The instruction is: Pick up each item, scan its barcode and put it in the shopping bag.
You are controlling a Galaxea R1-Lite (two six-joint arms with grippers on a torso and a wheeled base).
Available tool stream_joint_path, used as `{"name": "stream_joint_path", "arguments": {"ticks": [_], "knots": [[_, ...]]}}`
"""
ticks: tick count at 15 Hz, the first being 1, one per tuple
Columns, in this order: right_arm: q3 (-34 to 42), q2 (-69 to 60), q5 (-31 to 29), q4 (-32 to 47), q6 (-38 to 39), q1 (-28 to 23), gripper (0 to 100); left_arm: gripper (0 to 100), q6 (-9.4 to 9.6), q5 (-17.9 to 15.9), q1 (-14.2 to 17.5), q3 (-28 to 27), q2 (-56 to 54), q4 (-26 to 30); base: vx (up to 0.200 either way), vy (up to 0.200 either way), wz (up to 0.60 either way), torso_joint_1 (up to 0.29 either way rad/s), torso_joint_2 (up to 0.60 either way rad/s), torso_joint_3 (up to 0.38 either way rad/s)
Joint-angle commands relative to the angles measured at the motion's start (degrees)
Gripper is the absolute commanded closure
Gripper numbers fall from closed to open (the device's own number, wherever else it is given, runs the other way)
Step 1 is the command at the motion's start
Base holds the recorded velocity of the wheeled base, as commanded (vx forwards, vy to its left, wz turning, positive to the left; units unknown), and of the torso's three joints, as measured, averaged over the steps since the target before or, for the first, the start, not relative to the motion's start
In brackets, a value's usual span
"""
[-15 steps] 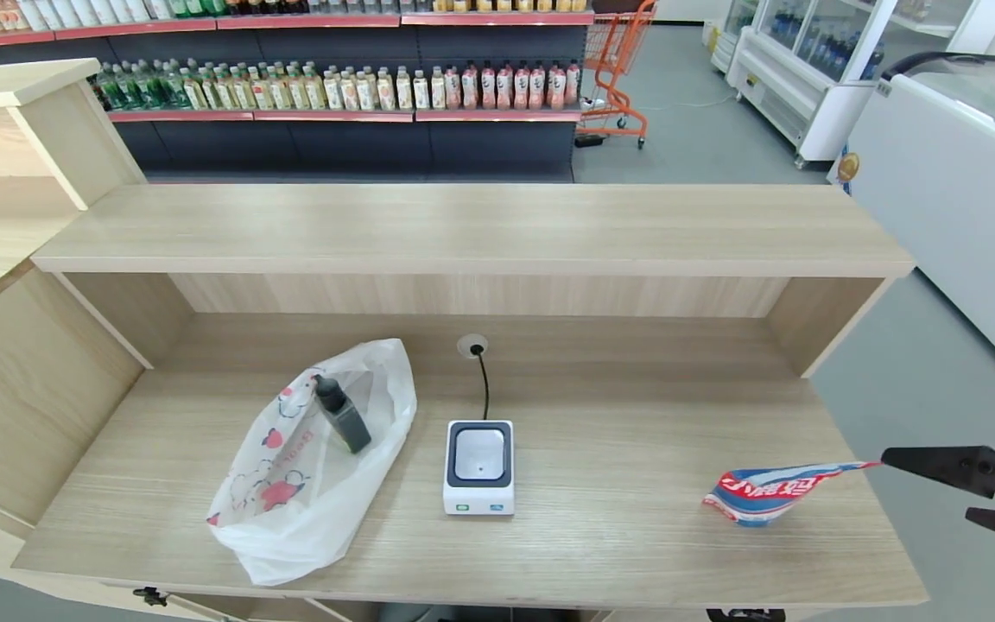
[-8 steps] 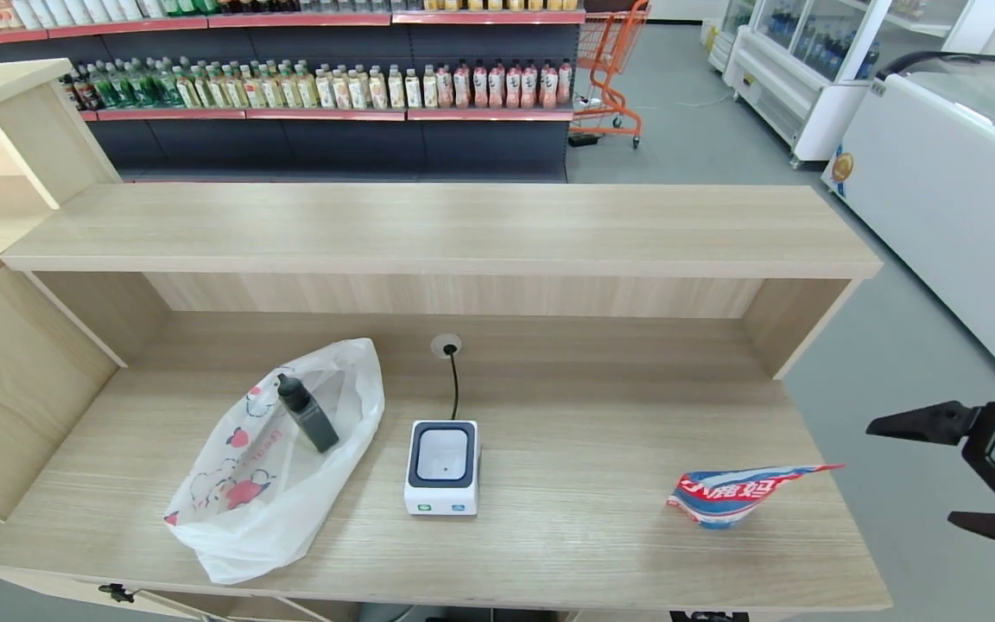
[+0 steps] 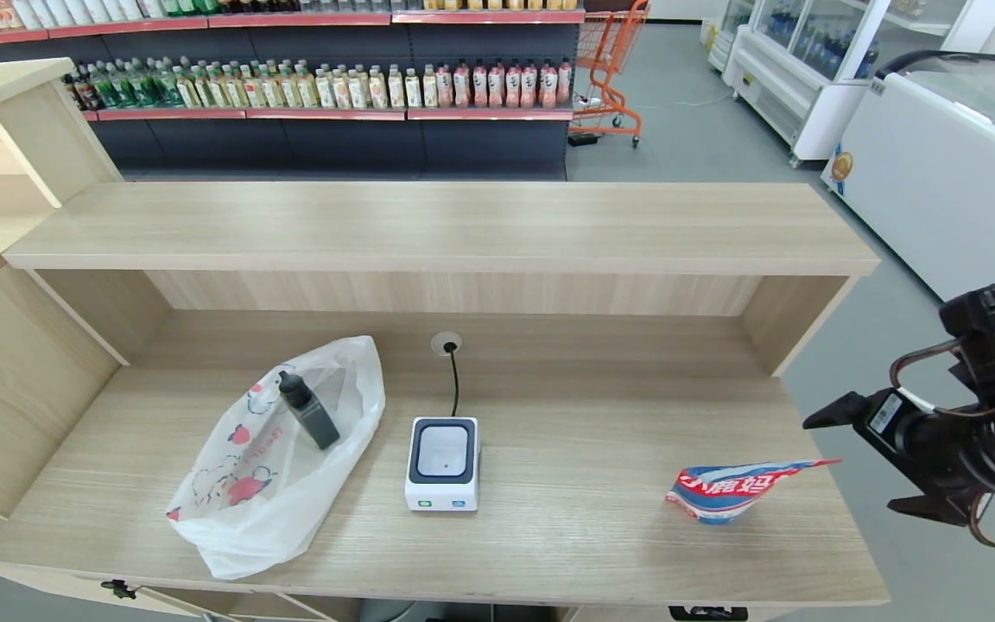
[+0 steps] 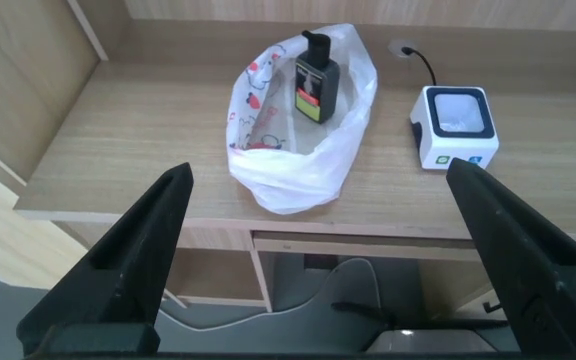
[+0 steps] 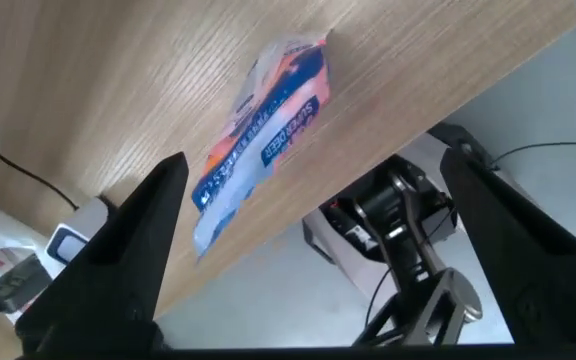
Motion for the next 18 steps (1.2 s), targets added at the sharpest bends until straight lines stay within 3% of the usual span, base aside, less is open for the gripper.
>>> {"name": "stream_joint_path", "arguments": {"ticks": [1,6,16,17,18], "knots": [[-0.16,5.98,-0.24,-2.14,1.40,2.19,0,0,-0.01,0.01,0.01,0.00,0.06,-0.01,0.000,0.000,0.00,0.000,0.00,0.000],[-0.51,14.68,-0.41,-12.33,1.32,6.94,0,0,-0.01,0.01,0.01,0.00,0.06,-0.01,0.000,0.000,0.00,0.000,0.00,0.000],[-2.62,28.22,-3.58,-21.91,-5.28,9.75,0,0,-0.01,0.01,0.01,0.00,0.06,-0.01,0.000,0.000,0.00,0.000,0.00,0.000],[-2.71,28.13,-3.75,-22.44,-6.51,9.58,100,0,-0.01,0.01,0.01,0.00,0.06,-0.01,0.000,0.000,0.00,0.000,0.00,0.000],[-3.06,28.13,-3.84,-23.50,-8.35,9.23,100,0,-0.01,0.01,0.01,0.00,0.06,-0.01,0.000,0.000,0.00,0.000,0.00,0.000]]}}
